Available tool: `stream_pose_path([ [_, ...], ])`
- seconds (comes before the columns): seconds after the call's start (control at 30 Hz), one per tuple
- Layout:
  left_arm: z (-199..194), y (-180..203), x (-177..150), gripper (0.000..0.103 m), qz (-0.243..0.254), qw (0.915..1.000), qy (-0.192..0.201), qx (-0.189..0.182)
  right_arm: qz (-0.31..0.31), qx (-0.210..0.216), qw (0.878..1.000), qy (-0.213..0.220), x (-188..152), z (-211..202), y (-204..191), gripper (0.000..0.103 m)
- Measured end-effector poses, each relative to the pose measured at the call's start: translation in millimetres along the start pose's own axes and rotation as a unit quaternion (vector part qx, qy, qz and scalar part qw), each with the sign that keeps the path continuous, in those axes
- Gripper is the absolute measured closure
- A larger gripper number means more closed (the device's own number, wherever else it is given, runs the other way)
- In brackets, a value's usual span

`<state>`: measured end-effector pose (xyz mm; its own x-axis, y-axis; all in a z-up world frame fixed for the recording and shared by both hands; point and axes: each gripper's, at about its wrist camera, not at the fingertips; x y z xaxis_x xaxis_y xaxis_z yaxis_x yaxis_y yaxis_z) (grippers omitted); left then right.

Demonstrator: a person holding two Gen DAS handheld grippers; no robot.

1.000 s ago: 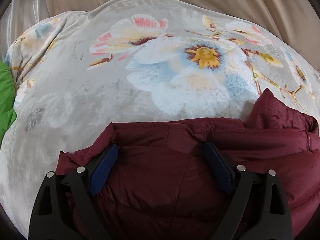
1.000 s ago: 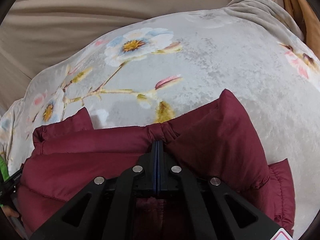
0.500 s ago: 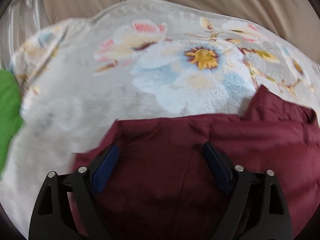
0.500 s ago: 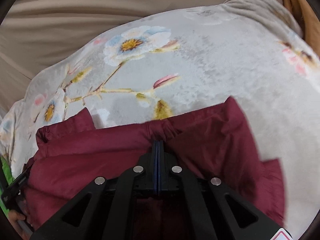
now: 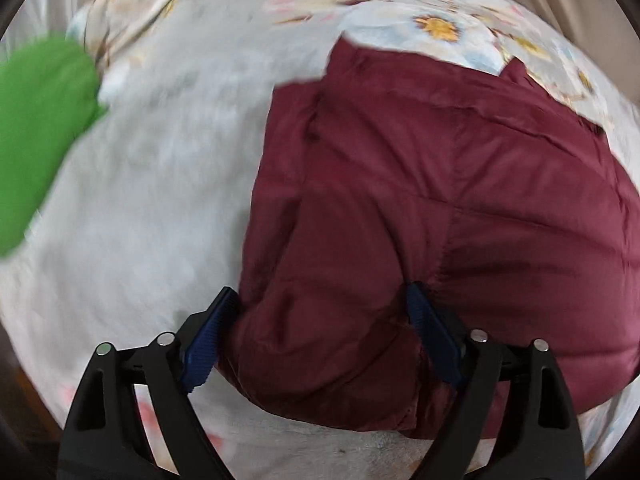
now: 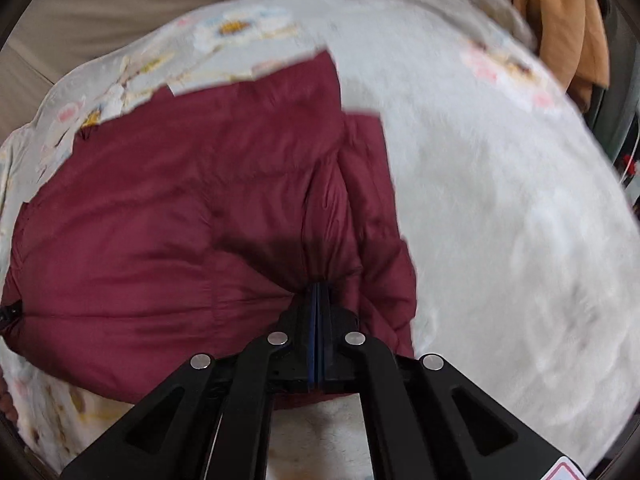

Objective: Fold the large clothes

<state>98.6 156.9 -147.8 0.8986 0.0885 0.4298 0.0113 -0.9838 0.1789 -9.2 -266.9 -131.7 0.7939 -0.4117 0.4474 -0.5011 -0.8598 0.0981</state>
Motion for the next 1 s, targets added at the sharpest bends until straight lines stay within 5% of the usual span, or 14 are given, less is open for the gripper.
stream_pose_path([
  [0.27, -3.4, 10.7, -1.2, 0.017, 0.026, 0.9993, -0.003, 0.026, 0.013, 0.013, 1.0, 0.007, 1.4, -40.6, -9.2, 0.101],
  [0.5, -0.4, 13.9, -2.5, 0.017, 0.035, 0.9989, -0.003, 0.03, -0.018, -0.022, 0.999, -0.018, -22.6, -17.7, -28.9, 0.101],
  [0.77, 3.9, 9.8, -0.3, 0.016, 0.034, 0.9993, -0.008, 0.016, -0.028, 0.095, 0.995, 0.017, 7.9, -79.7, -89.4, 0.097],
  [1.0, 8.5, 2.7, 3.2, 0.014, 0.038, 0.9992, -0.013, 0.005, -0.091, 0.133, 0.987, 0.001, 10.8, -66.1, -183.8, 0.097],
])
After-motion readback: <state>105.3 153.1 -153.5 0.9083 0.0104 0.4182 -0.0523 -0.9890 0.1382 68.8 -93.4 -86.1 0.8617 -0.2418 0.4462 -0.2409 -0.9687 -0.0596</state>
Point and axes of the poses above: each gripper's, at about its wrist camera, not at the fingertips, and z roughly the way its jaws point, y to its right, x to its top, and after that the axes turned 13 degrees about -x, right-handed
